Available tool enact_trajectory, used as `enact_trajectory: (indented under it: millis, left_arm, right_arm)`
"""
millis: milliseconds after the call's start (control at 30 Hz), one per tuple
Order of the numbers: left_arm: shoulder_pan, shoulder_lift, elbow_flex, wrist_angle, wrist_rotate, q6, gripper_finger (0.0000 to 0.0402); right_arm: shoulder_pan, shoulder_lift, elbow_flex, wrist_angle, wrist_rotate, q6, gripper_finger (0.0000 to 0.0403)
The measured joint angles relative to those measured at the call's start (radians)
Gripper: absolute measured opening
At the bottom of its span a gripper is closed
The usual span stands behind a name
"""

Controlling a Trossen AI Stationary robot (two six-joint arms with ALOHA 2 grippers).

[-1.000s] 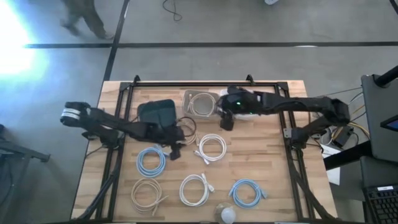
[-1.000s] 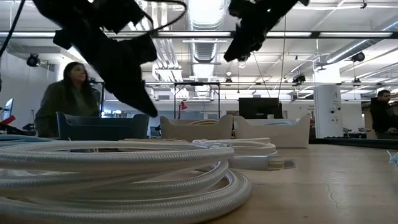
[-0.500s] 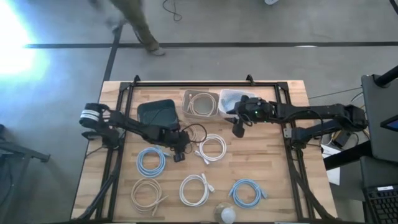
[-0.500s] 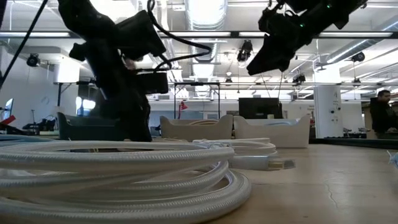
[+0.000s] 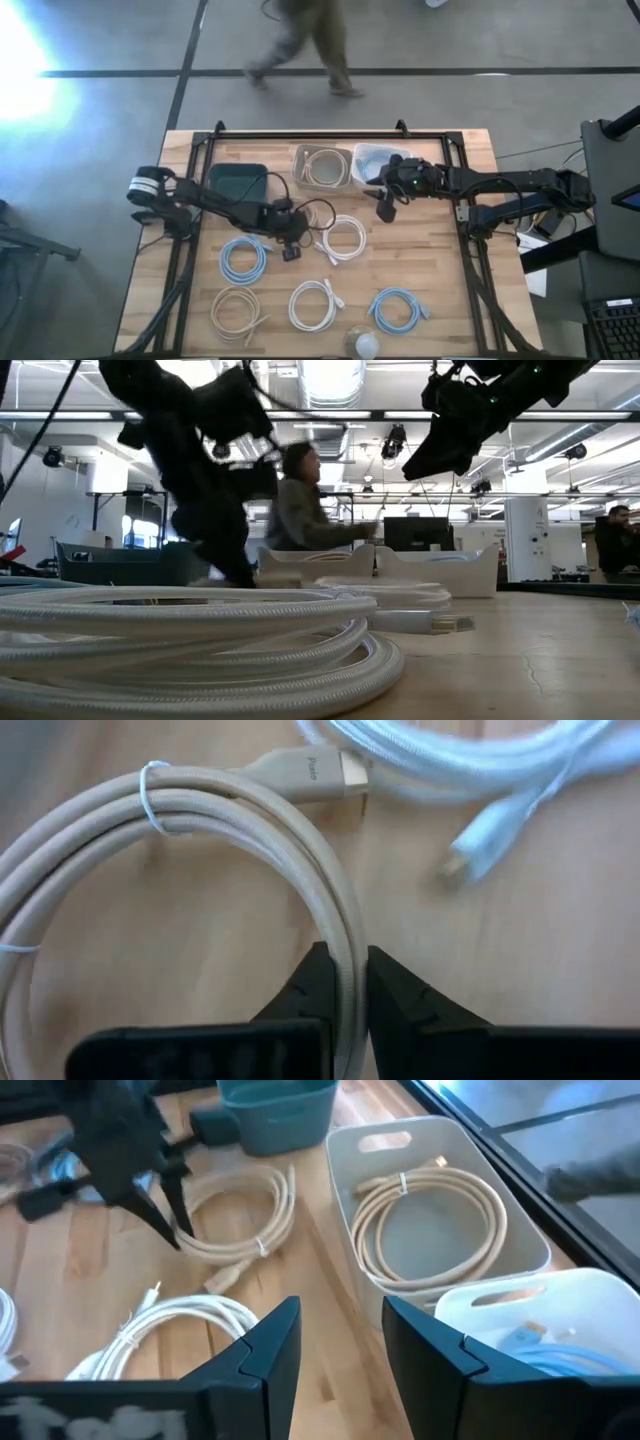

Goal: Pick & Place USB Port
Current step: Put the top brown USB cable into the gray bin

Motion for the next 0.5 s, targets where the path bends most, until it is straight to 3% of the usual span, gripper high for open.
enact_trajectory:
  millis: [267, 400, 500]
  left_arm:
    - [-0.064, -0.021, 0.177, -0.202, -0.271, 0.085, 0.0030]
    - [-0.061, -0.023, 0.275, -0.327, -0.380, 0.120, 0.0030]
    - [-0.038, -0.023, 0.323, -0.334, -0.461, 0.184, 0.0031]
  right_arm:
    - [0.000, 0.000, -0.018, -0.010, 0.000, 0.000, 0.0125]
    - [0.000, 0.000, -0.020, -0.009, 0.000, -0.001, 0.0123]
    - [0.000, 0.000, -0.020, -0.009, 0.000, -0.011, 0.0125]
